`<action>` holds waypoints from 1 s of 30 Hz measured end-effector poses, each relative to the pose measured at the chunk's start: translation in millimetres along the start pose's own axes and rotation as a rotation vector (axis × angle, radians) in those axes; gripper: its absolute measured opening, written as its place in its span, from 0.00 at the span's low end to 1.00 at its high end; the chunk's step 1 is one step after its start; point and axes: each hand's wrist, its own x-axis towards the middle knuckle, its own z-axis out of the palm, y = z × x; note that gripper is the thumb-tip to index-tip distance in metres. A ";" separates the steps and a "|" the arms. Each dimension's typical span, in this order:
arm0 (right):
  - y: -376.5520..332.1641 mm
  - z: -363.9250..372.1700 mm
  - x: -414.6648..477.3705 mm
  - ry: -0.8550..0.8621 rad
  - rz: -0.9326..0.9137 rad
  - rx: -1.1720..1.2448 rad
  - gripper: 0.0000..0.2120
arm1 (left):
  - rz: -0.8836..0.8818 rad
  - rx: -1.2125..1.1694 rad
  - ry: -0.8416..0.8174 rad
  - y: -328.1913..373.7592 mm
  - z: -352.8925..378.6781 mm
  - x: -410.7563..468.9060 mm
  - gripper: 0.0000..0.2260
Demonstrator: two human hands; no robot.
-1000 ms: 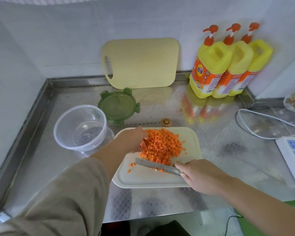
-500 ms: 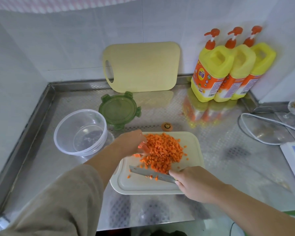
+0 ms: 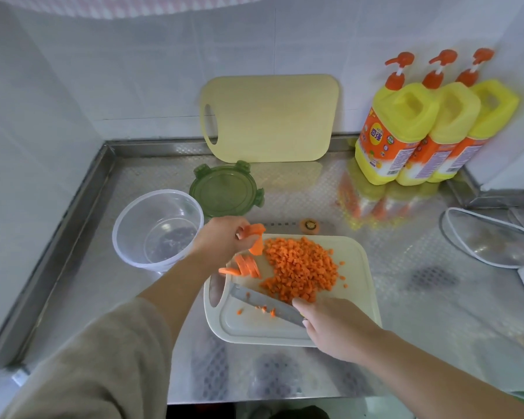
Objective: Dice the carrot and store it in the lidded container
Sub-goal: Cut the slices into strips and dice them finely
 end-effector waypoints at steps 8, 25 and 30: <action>16.3 -8.9 -11.5 0.033 0.115 -0.041 0.08 | -0.164 -0.529 0.199 -17.9 -6.9 -46.0 0.05; 1.2 1.4 -11.4 0.025 0.095 0.030 0.08 | -0.335 -0.627 0.144 -42.3 0.9 -102.2 0.09; 19.8 -1.7 -21.7 0.044 0.197 0.027 0.02 | -0.391 -0.508 -0.104 -30.4 33.5 -96.5 0.13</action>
